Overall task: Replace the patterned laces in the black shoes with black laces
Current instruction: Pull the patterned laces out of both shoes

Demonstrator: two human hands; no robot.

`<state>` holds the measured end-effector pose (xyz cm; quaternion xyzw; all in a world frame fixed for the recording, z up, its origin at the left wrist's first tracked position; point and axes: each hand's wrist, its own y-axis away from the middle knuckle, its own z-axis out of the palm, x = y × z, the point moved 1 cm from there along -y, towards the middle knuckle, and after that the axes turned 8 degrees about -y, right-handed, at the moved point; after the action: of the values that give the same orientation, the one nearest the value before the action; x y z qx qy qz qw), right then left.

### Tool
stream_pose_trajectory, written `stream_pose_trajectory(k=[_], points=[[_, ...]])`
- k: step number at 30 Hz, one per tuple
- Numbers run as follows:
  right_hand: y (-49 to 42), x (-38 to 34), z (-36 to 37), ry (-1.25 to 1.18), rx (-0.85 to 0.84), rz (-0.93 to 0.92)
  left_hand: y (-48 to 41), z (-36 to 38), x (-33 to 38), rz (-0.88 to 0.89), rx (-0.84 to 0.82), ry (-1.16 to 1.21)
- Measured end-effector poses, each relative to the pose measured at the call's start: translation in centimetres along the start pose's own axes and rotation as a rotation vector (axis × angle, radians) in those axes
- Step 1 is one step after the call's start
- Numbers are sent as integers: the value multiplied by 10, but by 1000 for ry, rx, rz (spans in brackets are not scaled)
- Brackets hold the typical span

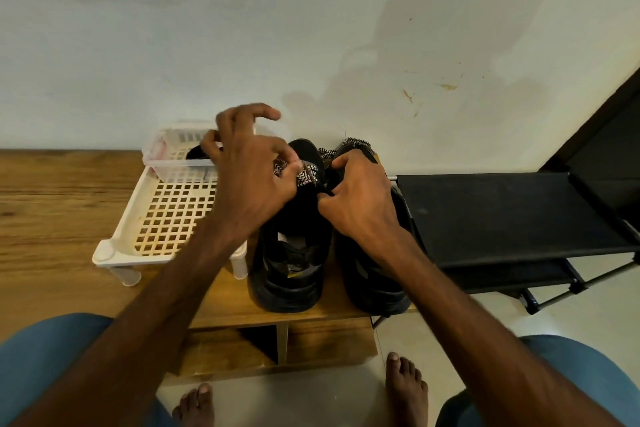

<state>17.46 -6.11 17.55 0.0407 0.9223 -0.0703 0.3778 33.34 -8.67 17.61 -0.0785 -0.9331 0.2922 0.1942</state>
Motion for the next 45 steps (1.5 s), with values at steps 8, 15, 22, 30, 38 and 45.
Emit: stream_pose_trajectory(k=[8, 15, 22, 30, 38, 45], points=[[4, 1, -6, 27, 5, 12, -26, -32, -59, -376, 105, 148], [6, -8, -2, 73, -10, -41, -11, -1, -16, -274, -93, 154], [6, -13, -2, 99, -11, -56, -2, -10, 1, -139, -98, 88], [7, -14, 0, 166, -9, -107, 5, -14, 5, -157, -449, -22], [3, -14, -11, 145, -17, -29, -4, -20, -9, -353, -444, 57], [4, -16, -9, 180, -14, -42, -8, -21, -17, -325, -525, 147]])
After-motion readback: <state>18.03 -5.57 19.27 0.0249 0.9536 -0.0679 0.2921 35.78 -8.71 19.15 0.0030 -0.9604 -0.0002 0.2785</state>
